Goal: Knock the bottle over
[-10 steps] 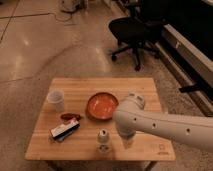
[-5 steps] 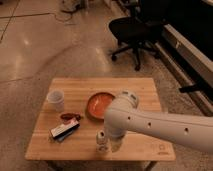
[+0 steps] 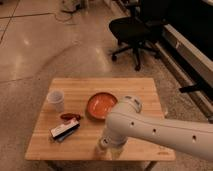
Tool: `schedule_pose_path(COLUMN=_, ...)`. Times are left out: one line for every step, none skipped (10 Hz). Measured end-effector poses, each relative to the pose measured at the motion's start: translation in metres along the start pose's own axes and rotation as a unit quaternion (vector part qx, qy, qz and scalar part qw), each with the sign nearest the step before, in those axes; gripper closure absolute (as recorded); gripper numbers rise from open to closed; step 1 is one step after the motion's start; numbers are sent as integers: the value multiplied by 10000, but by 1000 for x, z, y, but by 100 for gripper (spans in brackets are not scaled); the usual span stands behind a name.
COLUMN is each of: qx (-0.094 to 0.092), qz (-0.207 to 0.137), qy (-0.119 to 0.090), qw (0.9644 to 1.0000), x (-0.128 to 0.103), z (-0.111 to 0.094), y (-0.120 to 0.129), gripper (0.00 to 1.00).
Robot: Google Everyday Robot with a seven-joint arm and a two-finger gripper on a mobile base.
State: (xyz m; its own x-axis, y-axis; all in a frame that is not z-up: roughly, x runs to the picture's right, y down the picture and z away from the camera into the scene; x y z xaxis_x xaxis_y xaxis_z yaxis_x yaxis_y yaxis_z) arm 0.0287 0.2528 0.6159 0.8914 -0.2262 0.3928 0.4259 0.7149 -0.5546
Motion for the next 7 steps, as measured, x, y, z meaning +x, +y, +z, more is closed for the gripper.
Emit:
schedule_pose_path(qx=-63, qz=42, qy=4, qw=10000, x=7, z=1, y=11, gripper=35)
schedule_pose_path(qx=-72, qz=66, qy=-1, qw=10000, x=12, z=0, y=15, gripper=35)
schedule_pose_path(qx=23, qz=110, qy=-20, qw=9999, x=19, z=-3, y=16, gripper=35)
schedule_pose_path(qx=79, qz=146, qy=-19, qw=9999, x=24, z=-5, y=17, gripper=35)
schedule_pose_path(qx=87, qz=134, qy=-24, qw=9999, x=23, z=-5, y=16, gripper=35)
schedule_pose_path(qx=89, qz=127, qy=-27, qw=9999, x=22, z=-4, y=16, gripper=35)
schedule_pose_path(qx=89, qz=127, qy=-26, qw=9999, x=22, z=-5, y=16, gripper=35)
